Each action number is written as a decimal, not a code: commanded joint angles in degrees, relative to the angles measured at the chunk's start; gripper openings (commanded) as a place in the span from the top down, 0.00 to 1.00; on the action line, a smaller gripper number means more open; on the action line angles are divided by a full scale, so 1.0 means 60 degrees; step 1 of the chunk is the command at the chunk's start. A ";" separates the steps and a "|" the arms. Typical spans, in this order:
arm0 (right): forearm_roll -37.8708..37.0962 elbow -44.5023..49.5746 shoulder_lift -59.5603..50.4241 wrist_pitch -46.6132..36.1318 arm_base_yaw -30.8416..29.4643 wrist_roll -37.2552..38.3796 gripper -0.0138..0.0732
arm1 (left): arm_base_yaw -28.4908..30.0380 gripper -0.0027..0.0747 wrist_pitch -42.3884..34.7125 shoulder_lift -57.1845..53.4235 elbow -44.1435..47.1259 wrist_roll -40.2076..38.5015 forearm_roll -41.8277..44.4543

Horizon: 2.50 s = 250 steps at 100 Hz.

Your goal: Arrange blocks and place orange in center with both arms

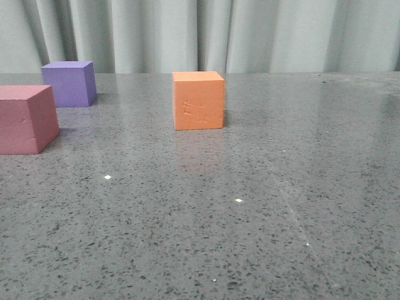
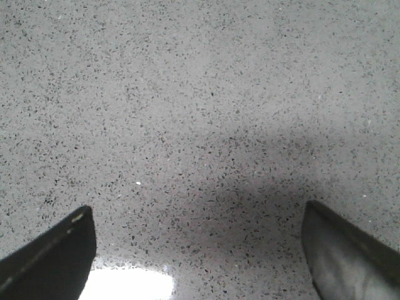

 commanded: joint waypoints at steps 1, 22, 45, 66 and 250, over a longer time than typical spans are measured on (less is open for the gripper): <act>-0.0068 -0.0217 -0.0133 -0.0442 -0.0061 -0.0009 0.09 | 0.0025 0.09 -0.0453 0.0045 -0.0512 0.0360 -0.0339; 0.0048 -0.0217 -0.0130 -0.0549 -0.0061 -0.0009 0.09 | 0.0025 0.17 -0.0409 0.0085 -0.1979 0.1008 -0.1393; 0.0127 -0.0217 -0.0130 -0.0553 -0.0061 -0.0009 0.09 | 0.0025 0.19 -0.0205 0.0989 -0.3654 0.1454 -0.2364; 0.0201 -0.0217 -0.0130 -0.0596 -0.0061 -0.0009 0.09 | -0.0465 0.19 -0.1285 0.2157 -0.4012 0.1737 -0.3736; 0.0327 -0.0217 -0.0130 -0.0656 -0.0061 -0.0017 0.09 | -0.6517 0.23 -0.2444 1.1202 -0.8757 -0.6146 0.3626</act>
